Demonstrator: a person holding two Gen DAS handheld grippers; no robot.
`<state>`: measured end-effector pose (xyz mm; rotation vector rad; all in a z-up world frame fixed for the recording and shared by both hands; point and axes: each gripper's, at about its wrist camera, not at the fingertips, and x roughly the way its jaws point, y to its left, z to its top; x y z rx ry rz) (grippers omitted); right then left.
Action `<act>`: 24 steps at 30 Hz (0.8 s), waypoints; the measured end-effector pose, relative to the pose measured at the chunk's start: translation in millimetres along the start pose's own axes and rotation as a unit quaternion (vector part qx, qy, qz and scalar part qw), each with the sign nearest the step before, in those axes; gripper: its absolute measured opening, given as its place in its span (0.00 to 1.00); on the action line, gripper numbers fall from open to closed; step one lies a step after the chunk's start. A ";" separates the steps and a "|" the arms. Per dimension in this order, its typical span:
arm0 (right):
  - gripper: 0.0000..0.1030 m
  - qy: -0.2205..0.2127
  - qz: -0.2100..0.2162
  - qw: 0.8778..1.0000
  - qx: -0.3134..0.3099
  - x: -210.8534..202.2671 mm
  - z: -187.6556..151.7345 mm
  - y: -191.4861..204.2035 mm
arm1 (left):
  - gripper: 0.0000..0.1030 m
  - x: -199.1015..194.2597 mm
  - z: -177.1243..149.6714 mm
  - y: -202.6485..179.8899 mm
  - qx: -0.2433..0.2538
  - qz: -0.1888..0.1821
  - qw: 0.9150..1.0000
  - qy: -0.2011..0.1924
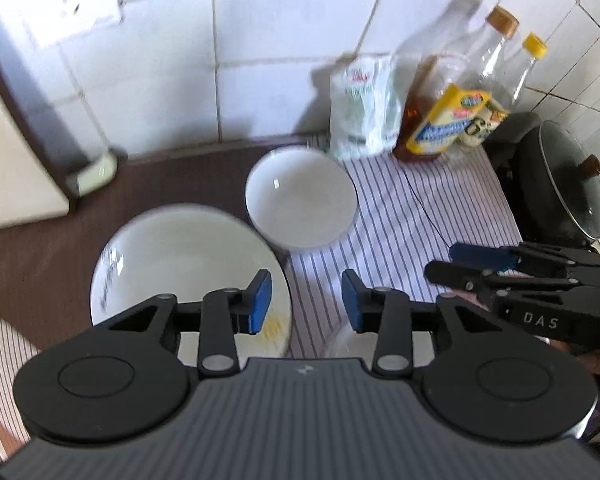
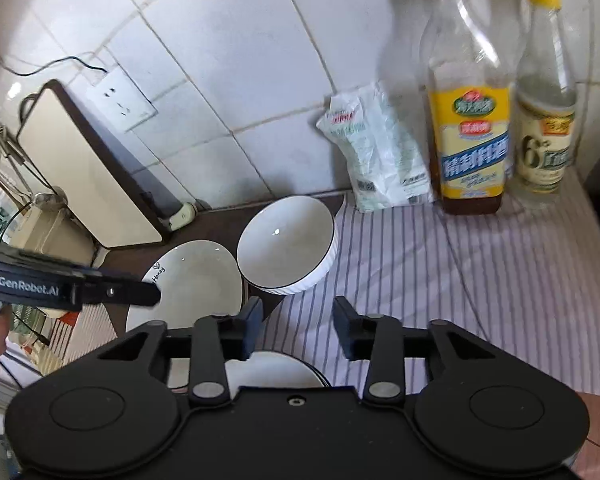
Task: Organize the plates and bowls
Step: 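Move the left tool to the third white bowl by the bag, grasp rim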
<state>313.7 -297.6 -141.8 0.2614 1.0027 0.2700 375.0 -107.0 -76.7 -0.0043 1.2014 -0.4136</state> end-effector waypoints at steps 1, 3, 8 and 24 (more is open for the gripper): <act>0.48 0.007 0.004 1.000 0.008 7.0 5.2 -1.5 | 0.41 3.4 4.0 2.3 0.009 -0.003 1.000 -0.004; 0.51 0.013 0.018 0.999 0.034 21.2 13.4 -7.6 | 0.44 15.9 15.4 11.4 0.024 -0.007 1.000 -0.005; 0.54 0.028 0.032 0.993 0.111 60.0 25.4 -28.4 | 0.49 55.3 39.1 29.3 0.050 -0.003 0.999 0.000; 0.47 0.052 -0.041 0.972 0.225 137.9 30.7 -56.3 | 0.21 156.0 65.9 67.9 0.011 -0.013 0.997 0.080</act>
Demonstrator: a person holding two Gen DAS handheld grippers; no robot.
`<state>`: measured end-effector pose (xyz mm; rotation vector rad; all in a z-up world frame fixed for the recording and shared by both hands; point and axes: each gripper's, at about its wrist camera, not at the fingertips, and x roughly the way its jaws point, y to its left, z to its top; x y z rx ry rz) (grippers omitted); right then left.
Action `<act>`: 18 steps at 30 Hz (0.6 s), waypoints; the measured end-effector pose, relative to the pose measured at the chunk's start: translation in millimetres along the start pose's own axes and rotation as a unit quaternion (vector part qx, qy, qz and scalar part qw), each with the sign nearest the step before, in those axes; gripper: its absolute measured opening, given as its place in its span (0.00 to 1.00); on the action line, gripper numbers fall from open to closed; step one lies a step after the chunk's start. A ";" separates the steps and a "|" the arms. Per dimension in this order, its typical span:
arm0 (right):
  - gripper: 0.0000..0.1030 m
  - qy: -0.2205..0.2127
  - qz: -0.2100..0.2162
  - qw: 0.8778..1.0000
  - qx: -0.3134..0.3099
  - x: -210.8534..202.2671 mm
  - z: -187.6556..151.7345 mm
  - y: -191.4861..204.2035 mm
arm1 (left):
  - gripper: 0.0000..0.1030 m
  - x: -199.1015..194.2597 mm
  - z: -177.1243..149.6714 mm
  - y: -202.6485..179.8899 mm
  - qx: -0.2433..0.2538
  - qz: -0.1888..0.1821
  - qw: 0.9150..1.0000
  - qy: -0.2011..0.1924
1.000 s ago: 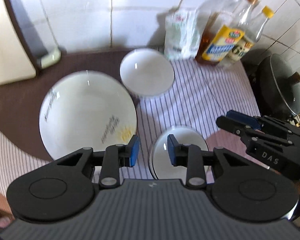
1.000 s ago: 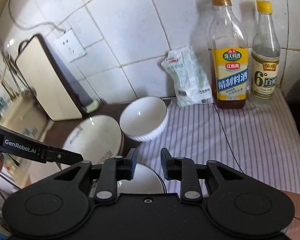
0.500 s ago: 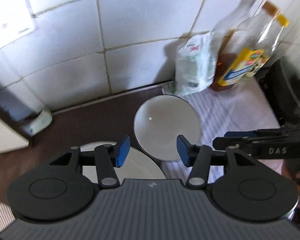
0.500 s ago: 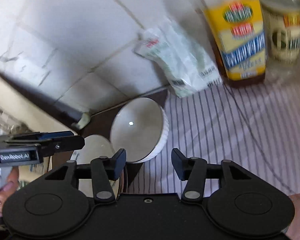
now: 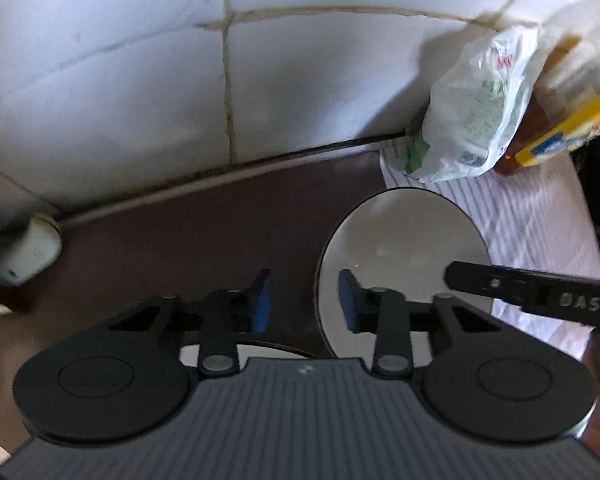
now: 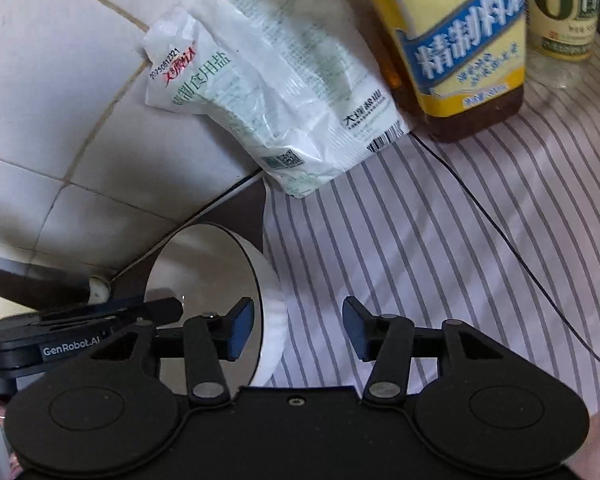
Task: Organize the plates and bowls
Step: 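Move the left tool to the third white bowl by the bag, grasp rim, then carry the third bowl onto the bowl stack and open the left tool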
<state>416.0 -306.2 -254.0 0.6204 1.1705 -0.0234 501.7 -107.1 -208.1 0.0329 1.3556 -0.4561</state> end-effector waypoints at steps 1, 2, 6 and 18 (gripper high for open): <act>0.39 -0.001 0.003 1.000 0.005 1.0 -0.5 -0.7 | 0.13 1.2 -0.1 0.7 -0.003 0.000 1.000 0.006; 0.35 0.001 0.007 1.000 0.007 2.4 -0.6 -2.6 | 0.11 1.9 -0.4 0.5 -0.004 -0.001 1.000 0.013; 0.13 -0.002 0.017 1.000 0.019 7.1 0.2 -2.0 | 0.04 0.2 -0.1 -0.7 -0.012 -0.013 1.000 0.021; 0.13 -0.030 -0.018 0.999 -0.004 -47.6 -12.9 24.1 | 0.04 -56.3 -17.4 -25.9 -0.037 -0.026 0.999 0.005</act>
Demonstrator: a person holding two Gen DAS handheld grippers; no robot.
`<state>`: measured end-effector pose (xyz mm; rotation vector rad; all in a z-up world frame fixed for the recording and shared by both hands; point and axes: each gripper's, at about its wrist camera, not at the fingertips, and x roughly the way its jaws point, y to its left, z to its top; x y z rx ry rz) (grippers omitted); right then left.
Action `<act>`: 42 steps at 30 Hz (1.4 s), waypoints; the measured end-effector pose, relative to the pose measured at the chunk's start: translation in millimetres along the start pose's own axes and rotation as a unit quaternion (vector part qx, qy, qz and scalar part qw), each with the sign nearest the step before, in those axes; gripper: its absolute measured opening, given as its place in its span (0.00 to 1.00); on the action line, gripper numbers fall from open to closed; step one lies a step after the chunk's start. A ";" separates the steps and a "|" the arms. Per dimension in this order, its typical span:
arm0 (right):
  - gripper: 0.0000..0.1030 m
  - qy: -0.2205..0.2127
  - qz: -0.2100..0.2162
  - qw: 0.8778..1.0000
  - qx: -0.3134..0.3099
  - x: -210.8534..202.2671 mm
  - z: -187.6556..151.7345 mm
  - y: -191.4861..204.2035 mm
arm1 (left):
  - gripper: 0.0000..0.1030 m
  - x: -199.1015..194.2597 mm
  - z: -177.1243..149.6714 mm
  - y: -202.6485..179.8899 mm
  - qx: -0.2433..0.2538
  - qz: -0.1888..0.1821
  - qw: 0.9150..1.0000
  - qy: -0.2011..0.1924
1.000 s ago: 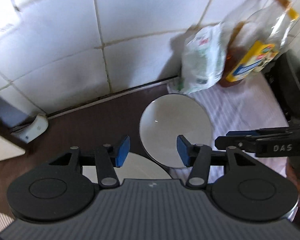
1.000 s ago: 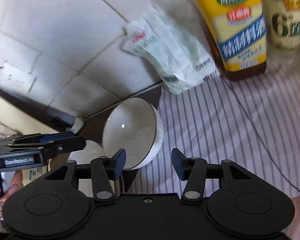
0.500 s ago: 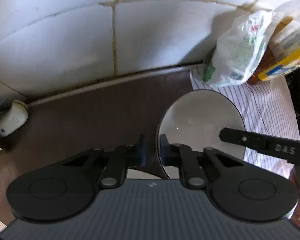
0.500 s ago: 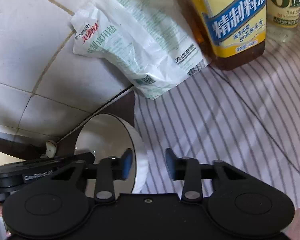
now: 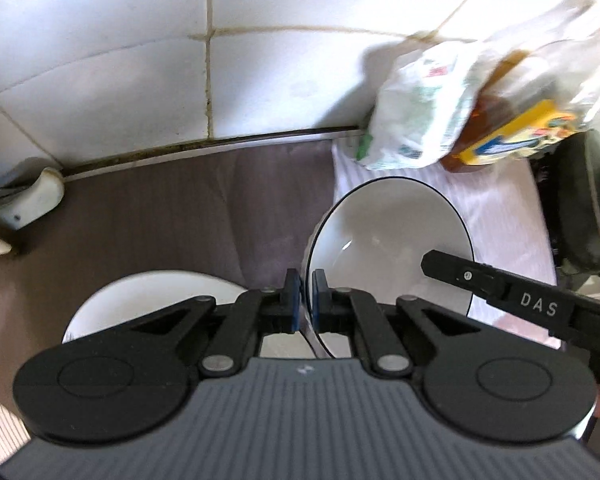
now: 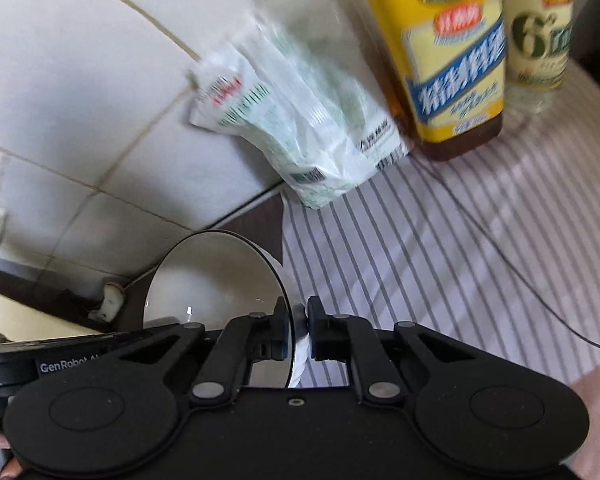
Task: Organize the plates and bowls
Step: 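Carry the third bowl onto the bowl stack and open the left tool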
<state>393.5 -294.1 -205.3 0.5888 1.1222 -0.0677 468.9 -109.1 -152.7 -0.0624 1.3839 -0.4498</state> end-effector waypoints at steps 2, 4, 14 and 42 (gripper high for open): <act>0.13 -0.005 0.005 1.000 -0.008 -18.9 -3.6 4.5 | 0.04 -17.1 -7.4 -8.7 0.002 -0.002 1.000 -0.008; 0.12 -0.012 0.013 1.000 -0.018 -37.9 -7.0 6.2 | 0.04 -34.6 -15.8 -20.6 0.011 -0.002 1.000 -0.019; 0.12 -0.043 0.039 0.996 -0.069 -116.8 -40.7 12.9 | 0.04 -90.3 -68.5 -61.0 0.052 0.019 0.997 -0.045; 0.12 -0.090 -0.013 0.983 -0.162 -98.3 -145.4 -26.9 | 0.08 -23.9 -160.0 -98.5 0.088 0.119 0.988 0.043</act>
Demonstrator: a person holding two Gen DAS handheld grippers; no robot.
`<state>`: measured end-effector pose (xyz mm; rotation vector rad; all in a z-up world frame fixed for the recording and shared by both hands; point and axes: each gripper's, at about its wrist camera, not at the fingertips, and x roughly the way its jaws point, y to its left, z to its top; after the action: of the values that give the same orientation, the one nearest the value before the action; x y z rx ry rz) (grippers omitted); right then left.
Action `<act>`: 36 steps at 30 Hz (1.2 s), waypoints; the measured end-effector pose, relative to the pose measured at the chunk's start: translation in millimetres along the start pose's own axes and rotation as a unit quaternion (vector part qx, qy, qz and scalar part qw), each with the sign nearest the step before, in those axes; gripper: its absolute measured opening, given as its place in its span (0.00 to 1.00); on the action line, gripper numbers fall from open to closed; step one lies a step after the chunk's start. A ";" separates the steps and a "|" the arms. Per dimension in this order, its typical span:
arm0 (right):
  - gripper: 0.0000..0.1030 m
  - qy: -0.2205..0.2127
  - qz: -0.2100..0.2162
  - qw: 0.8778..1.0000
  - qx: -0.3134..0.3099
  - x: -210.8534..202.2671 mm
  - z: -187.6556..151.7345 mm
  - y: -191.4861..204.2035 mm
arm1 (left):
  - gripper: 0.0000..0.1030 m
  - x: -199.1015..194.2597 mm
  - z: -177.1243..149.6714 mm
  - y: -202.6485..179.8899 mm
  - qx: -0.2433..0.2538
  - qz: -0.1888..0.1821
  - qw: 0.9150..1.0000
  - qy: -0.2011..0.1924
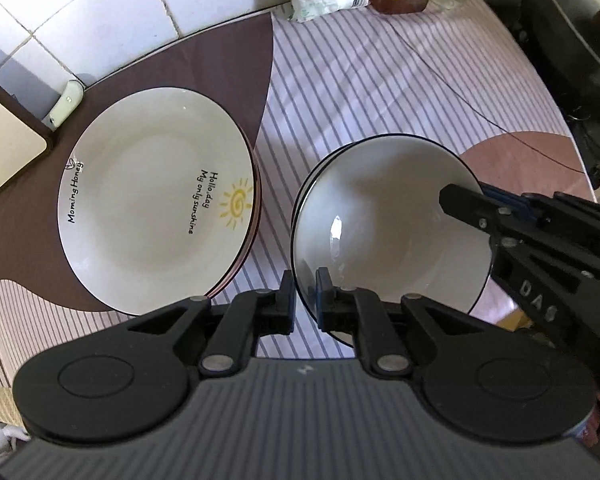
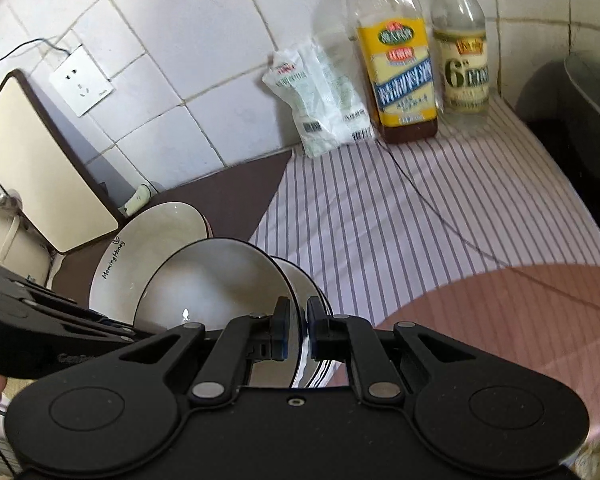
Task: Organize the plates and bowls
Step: 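Carry the third bowl onto the bowl stack and open the left tool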
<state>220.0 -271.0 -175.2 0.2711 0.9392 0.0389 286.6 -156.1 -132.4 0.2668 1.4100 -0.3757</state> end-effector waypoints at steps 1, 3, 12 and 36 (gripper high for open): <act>0.12 0.001 -0.005 1.000 -0.008 2.3 -0.6 1.6 | 0.08 1.8 0.9 0.3 -0.003 -0.001 1.000 0.002; 0.12 0.001 -0.019 0.999 -0.032 6.6 -2.3 6.2 | 0.08 4.9 2.3 1.0 -0.015 0.001 1.000 0.004; 0.12 0.007 -0.026 0.998 -0.051 12.0 5.9 6.0 | 0.16 5.8 0.8 12.8 -0.059 -0.029 0.998 -0.010; 0.51 -0.017 0.113 0.988 -0.105 -49.2 -47.5 -25.7 | 0.40 -49.4 -94.6 43.4 -0.162 -0.176 0.959 -0.153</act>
<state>150.7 -293.1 -169.2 0.1813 0.8591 0.3395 212.9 -74.0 -99.1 -0.3043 1.1858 -0.4478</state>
